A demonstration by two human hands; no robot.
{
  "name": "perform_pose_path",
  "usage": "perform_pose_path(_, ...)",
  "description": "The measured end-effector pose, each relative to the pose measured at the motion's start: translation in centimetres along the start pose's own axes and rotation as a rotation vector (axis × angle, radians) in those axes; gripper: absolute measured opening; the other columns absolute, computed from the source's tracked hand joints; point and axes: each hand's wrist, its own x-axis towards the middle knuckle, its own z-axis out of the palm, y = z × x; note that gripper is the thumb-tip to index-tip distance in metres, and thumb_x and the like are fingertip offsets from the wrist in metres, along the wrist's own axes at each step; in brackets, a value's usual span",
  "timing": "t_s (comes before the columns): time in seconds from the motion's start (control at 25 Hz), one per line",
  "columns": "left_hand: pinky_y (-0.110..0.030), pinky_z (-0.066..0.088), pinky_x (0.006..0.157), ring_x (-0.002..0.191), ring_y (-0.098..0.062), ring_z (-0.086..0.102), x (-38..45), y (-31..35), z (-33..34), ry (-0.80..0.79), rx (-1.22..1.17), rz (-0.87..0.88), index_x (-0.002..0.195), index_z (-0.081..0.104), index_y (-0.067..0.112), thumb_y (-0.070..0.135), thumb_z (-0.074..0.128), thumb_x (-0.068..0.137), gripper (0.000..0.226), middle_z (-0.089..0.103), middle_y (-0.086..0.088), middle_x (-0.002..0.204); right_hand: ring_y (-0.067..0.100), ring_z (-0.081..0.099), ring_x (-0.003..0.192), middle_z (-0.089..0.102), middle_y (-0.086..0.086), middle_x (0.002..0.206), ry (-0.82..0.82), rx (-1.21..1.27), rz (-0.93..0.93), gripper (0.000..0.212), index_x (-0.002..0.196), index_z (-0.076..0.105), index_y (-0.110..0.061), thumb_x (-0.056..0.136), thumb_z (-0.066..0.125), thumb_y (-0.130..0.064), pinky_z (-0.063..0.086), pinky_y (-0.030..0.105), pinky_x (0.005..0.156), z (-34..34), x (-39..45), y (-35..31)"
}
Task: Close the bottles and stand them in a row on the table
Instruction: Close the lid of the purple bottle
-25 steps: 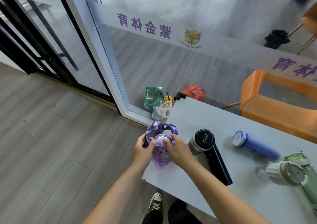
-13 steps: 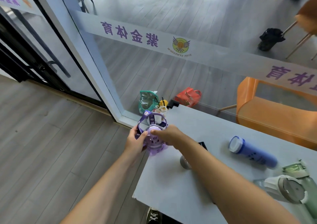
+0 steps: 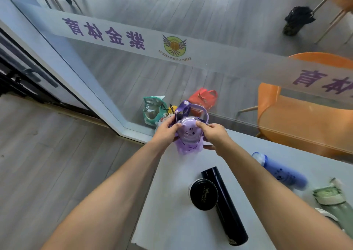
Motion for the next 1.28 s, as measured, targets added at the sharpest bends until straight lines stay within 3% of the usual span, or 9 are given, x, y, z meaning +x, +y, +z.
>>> perform_pose_path(0.12, -0.019, 0.053, 0.057, 0.076, 0.000, 0.064, 1.9, 0.6, 0.1, -0.007, 0.022, 0.008, 0.096, 0.067, 0.045, 0.005, 0.052, 0.093, 0.042, 0.072, 0.019, 0.087, 0.032, 0.066, 0.108, 0.069, 0.013, 0.116, 0.013, 0.045, -0.021, 0.045, 0.105, 0.064, -0.009, 0.085, 0.071, -0.049, 0.060, 0.049, 0.086, 0.1, 1.0, -0.6)
perform_pose_path(0.32, -0.014, 0.052, 0.064, 0.074, 0.007, 0.065, 3.9, 1.3, -0.4, -0.020, 0.096, 0.055, 0.100, 0.068, 0.042, 0.007, 0.048, 0.094, 0.040, 0.074, 0.024, 0.084, 0.034, 0.068, 0.105, 0.069, 0.014, 0.113, 0.019, 0.056, -0.033, 0.048, 0.101, 0.060, -0.011, 0.083, 0.070, -0.055, 0.058, 0.051, 0.090, 0.4, 1.7, -0.9)
perform_pose_path(0.44, -0.019, 0.052, 0.075, 0.087, -0.001, 0.065, 3.9, 1.4, -0.4, -0.038, 0.103, 0.050, 0.121, 0.062, 0.036, 0.009, 0.045, 0.097, 0.040, 0.072, 0.018, 0.097, 0.033, 0.068, 0.101, 0.068, 0.011, 0.108, 0.034, -0.002, -0.045, 0.048, 0.092, 0.059, -0.014, 0.083, 0.067, -0.061, 0.056, 0.048, 0.094, 0.5, 1.6, -0.8)
perform_pose_path(0.6, -0.036, 0.049, 0.100, 0.115, -0.017, 0.061, 3.3, 0.8, -0.5, 0.052, 0.150, 0.122, 0.137, 0.051, 0.021, 0.011, 0.047, 0.099, 0.040, 0.065, 0.014, 0.114, 0.025, 0.058, 0.111, 0.060, 0.005, 0.124, 0.166, -0.126, -0.163, 0.068, 0.128, 0.052, -0.014, 0.083, 0.064, -0.063, 0.044, 0.034, 0.091, 0.4, 0.9, 0.2)
perform_pose_path(0.68, -0.044, 0.043, 0.109, 0.127, -0.025, 0.055, 2.9, 0.2, -0.8, 0.063, 0.199, 0.166, 0.140, 0.048, 0.014, 0.012, 0.046, 0.100, 0.040, 0.060, 0.001, 0.129, 0.023, 0.060, 0.111, 0.062, 0.004, 0.124, 0.202, -0.116, -0.286, 0.059, 0.131, 0.053, -0.017, 0.088, 0.064, -0.055, 0.045, 0.032, 0.092, 0.4, 0.8, 0.6)
perform_pose_path(0.84, -0.051, 0.040, 0.111, 0.128, -0.032, 0.053, 1.8, 0.0, -0.7, 0.024, 0.272, 0.150, 0.136, 0.051, 0.011, 0.010, 0.042, 0.101, 0.037, 0.059, -0.014, 0.135, 0.023, 0.062, 0.108, 0.065, 0.004, 0.120, 0.135, -0.129, -0.315, 0.046, 0.132, 0.057, -0.015, 0.094, 0.061, -0.042, 0.048, 0.034, 0.097, 0.8, 0.7, 0.4)
perform_pose_path(1.0, -0.048, 0.043, 0.105, 0.121, -0.035, 0.056, -0.8, 0.6, -1.3, 0.061, 0.301, 0.199, 0.136, 0.051, 0.018, 0.010, 0.041, 0.100, 0.038, 0.061, -0.009, 0.128, 0.023, 0.061, 0.107, 0.064, 0.004, 0.117, 0.174, -0.099, -0.340, 0.040, 0.129, 0.057, -0.015, 0.096, 0.059, -0.037, 0.049, 0.038, 0.098, -1.0, -0.7, 1.6)
perform_pose_path(1.2, -0.038, 0.049, 0.091, 0.084, -0.009, 0.057, -8.7, -2.7, -1.3, 0.018, 0.457, 0.226, 0.127, 0.059, 0.029, 0.017, 0.045, 0.098, 0.034, 0.067, 0.009, 0.113, 0.024, 0.066, 0.102, 0.070, 0.006, 0.111, 0.189, -0.124, -0.269, 0.026, 0.117, 0.066, -0.020, 0.094, 0.060, -0.030, 0.053, 0.042, 0.095, -3.7, -5.5, 7.6)
perform_pose_path(1.28, -0.034, 0.049, 0.092, 0.089, -0.003, 0.061, -12.5, -5.1, -0.5, -0.063, 0.419, 0.172, 0.122, 0.059, 0.035, 0.021, 0.048, 0.097, 0.031, 0.065, 0.017, 0.109, 0.025, 0.069, 0.102, 0.073, 0.006, 0.108, 0.182, -0.105, -0.239, 0.017, 0.108, 0.068, -0.025, 0.094, 0.059, -0.028, 0.054, 0.044, 0.096, -4.0, -7.9, 10.9)
